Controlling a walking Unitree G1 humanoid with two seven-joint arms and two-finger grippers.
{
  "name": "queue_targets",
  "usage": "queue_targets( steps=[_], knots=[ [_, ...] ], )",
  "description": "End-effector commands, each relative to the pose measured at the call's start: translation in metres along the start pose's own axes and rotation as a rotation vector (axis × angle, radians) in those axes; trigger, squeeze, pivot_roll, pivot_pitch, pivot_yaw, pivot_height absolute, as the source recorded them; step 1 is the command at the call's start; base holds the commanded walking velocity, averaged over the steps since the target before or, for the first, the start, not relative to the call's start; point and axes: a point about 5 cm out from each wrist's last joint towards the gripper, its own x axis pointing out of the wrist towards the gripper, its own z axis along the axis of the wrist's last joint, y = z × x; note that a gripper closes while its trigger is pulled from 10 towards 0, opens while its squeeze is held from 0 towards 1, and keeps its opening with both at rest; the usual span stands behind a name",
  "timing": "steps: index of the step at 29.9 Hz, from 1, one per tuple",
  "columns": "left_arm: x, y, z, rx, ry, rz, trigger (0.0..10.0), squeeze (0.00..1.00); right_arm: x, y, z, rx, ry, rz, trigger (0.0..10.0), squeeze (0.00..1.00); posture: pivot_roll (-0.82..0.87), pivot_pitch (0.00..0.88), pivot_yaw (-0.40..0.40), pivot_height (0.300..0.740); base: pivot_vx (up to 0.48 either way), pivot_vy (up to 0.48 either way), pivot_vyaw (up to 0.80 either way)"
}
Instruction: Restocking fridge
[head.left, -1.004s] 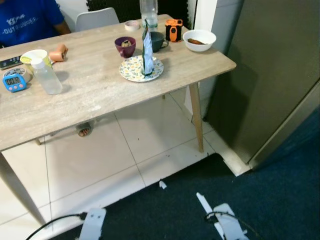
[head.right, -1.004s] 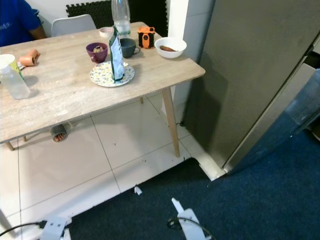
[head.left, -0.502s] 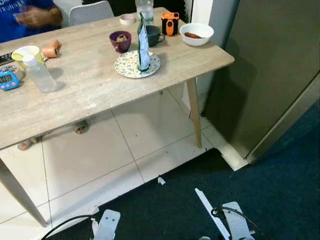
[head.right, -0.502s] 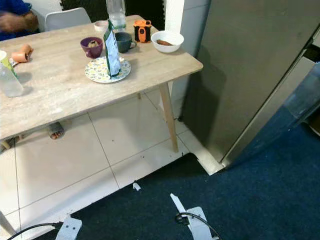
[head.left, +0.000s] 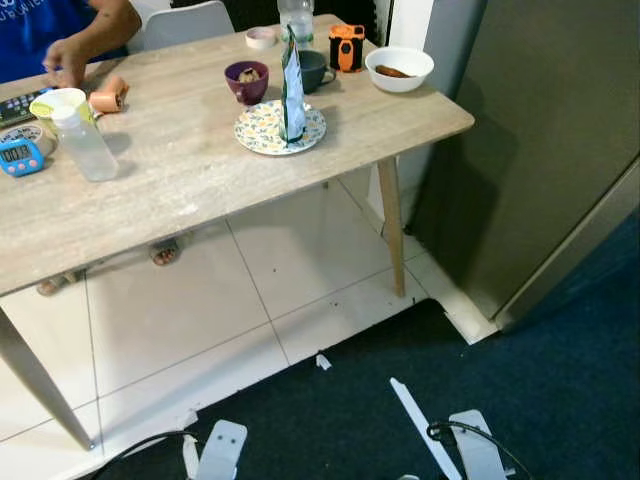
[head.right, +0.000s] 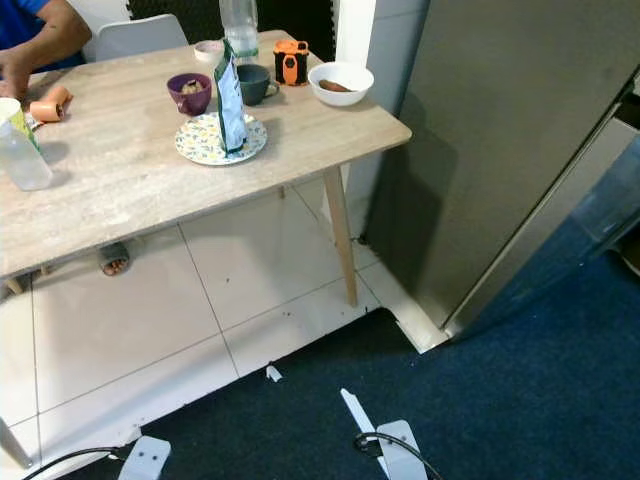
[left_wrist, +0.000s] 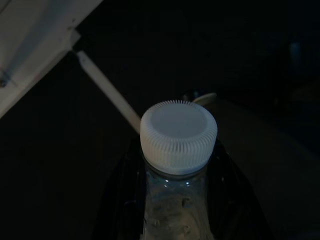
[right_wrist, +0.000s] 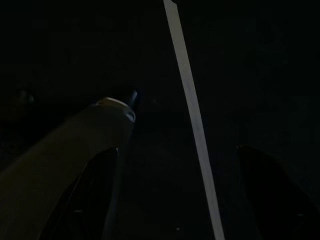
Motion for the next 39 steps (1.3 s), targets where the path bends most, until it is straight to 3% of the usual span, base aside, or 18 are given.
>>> queue_targets(
  steps=[1,7,16,26,39],
  knots=[
    [-0.002,-0.011,-0.014,0.022,0.049,-0.033,10.0,0.0,-0.004,0.0,-0.022,-0.035,0.082,0.017,10.0,0.0,-0.05,0.187,-0.041,0.74,0.0,0.0,0.0],
    [-0.002,-0.016,-0.016,0.02,0.052,-0.04,10.0,0.0,-0.003,-0.001,-0.019,-0.038,0.074,0.025,10.0,0.0,-0.05,0.178,-0.049,0.74,0.0,0.0,0.0],
    [-0.003,-0.016,-0.02,0.054,0.07,-0.059,10.0,0.0,-0.001,0.009,-0.009,0.015,0.044,0.074,10.0,0.0,-0.02,0.117,-0.053,0.74,0.0,0.0,0.0],
    [0.0,-0.035,-0.014,-0.035,0.077,-0.152,10.0,0.0,0.002,0.023,0.005,-0.022,0.029,0.175,10.0,0.0,-0.02,0.084,-0.043,0.74,0.0,0.0,0.0],
    [-0.001,-0.034,-0.015,-0.059,0.075,-0.165,10.0,0.0,0.0,0.022,-0.004,0.028,0.05,0.178,10.0,0.0,-0.02,0.095,-0.034,0.74,0.0,0.0,0.0]
  ],
)
